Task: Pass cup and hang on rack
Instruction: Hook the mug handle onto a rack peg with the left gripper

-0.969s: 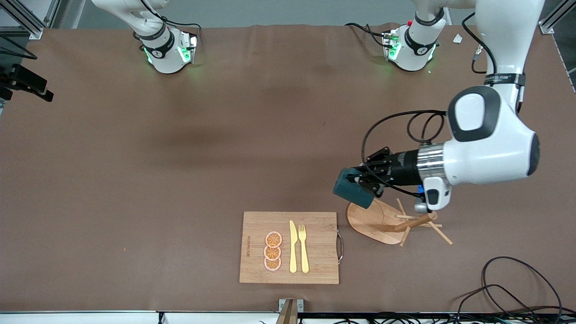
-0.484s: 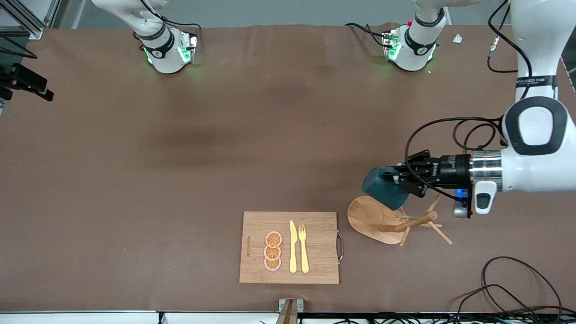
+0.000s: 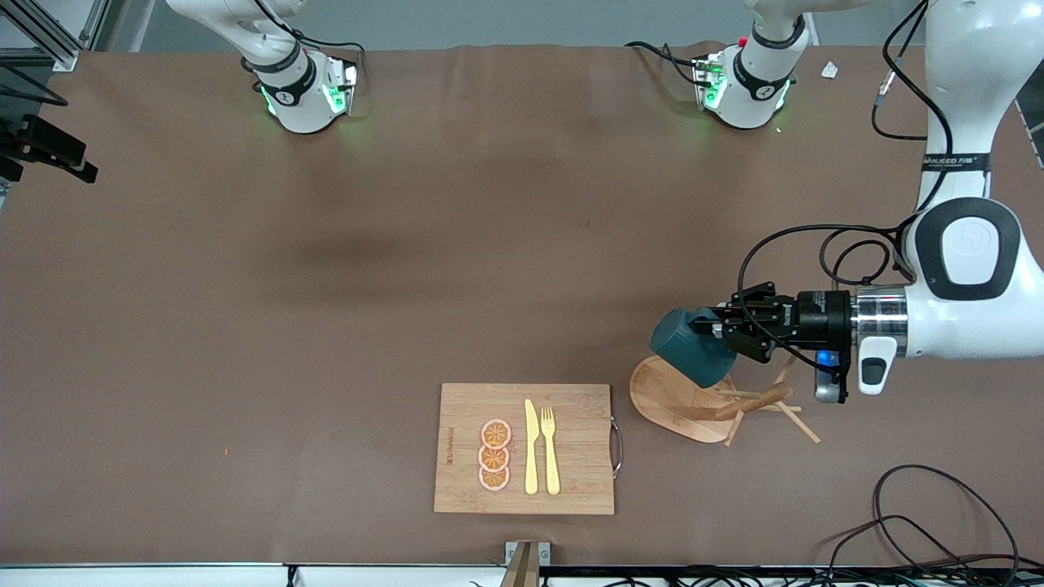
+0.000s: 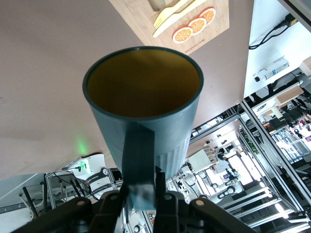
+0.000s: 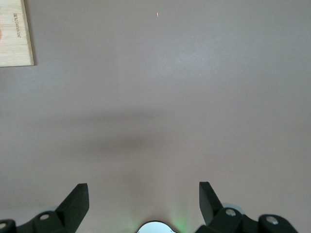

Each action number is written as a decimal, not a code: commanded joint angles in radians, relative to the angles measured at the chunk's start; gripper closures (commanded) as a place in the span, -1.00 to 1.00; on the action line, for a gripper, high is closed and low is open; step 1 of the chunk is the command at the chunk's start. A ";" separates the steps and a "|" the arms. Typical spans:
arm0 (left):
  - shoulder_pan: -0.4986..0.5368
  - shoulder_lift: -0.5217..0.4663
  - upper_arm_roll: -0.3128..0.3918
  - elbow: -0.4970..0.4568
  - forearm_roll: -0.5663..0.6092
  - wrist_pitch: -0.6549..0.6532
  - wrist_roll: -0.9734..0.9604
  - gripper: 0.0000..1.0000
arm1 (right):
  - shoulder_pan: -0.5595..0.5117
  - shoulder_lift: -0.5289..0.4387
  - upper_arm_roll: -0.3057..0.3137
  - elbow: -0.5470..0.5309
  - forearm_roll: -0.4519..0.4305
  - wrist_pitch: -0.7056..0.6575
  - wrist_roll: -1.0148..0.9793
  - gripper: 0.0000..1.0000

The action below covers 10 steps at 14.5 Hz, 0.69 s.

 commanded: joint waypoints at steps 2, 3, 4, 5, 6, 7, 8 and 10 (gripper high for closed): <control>0.015 0.023 -0.002 -0.002 -0.024 0.011 0.078 0.99 | -0.014 -0.019 0.007 -0.011 0.008 -0.009 -0.014 -1.00; 0.018 0.031 0.000 -0.004 -0.024 0.009 0.094 0.99 | -0.014 -0.019 0.007 -0.011 0.008 -0.009 -0.014 -1.00; 0.027 0.035 -0.002 -0.002 -0.023 0.009 0.102 0.99 | -0.014 -0.019 0.007 -0.011 0.008 -0.010 -0.014 -1.00; 0.028 0.037 0.000 -0.002 -0.023 0.009 0.109 0.99 | -0.014 -0.019 0.007 -0.013 0.009 -0.010 -0.014 -1.00; 0.030 0.037 0.000 -0.002 -0.023 0.009 0.118 0.99 | -0.014 -0.019 0.007 -0.013 0.009 -0.012 -0.014 -1.00; 0.039 0.038 0.000 -0.002 -0.023 0.009 0.126 0.99 | -0.014 -0.017 0.007 -0.013 0.009 -0.012 -0.015 -1.00; 0.048 0.038 0.000 -0.001 -0.023 0.009 0.137 0.99 | -0.016 -0.017 0.007 -0.011 0.011 -0.012 -0.028 -1.00; 0.062 0.040 0.000 -0.002 -0.023 0.006 0.166 0.99 | -0.017 -0.017 0.005 -0.011 0.011 -0.012 -0.069 -1.00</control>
